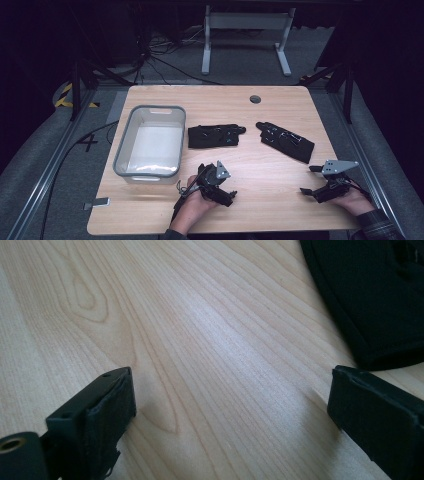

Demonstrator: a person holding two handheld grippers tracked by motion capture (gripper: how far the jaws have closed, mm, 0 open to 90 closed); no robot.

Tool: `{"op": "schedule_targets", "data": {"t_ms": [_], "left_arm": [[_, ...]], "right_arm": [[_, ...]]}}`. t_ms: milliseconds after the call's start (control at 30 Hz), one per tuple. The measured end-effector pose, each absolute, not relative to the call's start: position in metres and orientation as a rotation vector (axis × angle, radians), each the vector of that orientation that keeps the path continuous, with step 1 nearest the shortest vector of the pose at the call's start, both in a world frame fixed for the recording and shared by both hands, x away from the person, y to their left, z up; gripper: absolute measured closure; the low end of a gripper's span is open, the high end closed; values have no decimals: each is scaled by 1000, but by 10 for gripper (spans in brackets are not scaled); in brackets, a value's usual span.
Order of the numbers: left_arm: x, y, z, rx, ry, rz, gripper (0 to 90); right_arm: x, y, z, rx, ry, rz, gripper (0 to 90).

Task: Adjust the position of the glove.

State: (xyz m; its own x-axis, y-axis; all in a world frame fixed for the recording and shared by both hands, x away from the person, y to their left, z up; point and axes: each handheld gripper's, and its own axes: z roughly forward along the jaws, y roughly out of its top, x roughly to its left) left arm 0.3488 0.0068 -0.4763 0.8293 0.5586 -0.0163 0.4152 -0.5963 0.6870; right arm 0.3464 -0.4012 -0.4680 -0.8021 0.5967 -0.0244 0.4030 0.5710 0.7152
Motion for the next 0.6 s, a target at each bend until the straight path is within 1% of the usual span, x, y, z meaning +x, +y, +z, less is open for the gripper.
{"op": "schedule_targets", "data": {"t_ms": [167,233,300,367,467,500,600], "left_arm": [[349,7,-476,2294,701,259,0],[350,7,-476,2293,698,258,0],[350,7,-476,2295,695,252,1],[350,7,-476,2295,694,251,1],[350,7,-476,2295,692,251,1],[350,7,-476,2295,692,251,1],[350,7,-476,2295,692,251,1]], "right_arm": [[347,-403,-468,825,2540,1062,85],[346,-404,-465,814,2549,1058,174],[347,-404,-463,808,2550,1047,195],[347,-405,-459,818,2543,1053,256],[350,-407,-452,836,2509,1109,392],[351,-408,-450,842,2498,1117,460],[359,-409,-443,855,2476,1118,614]]}}
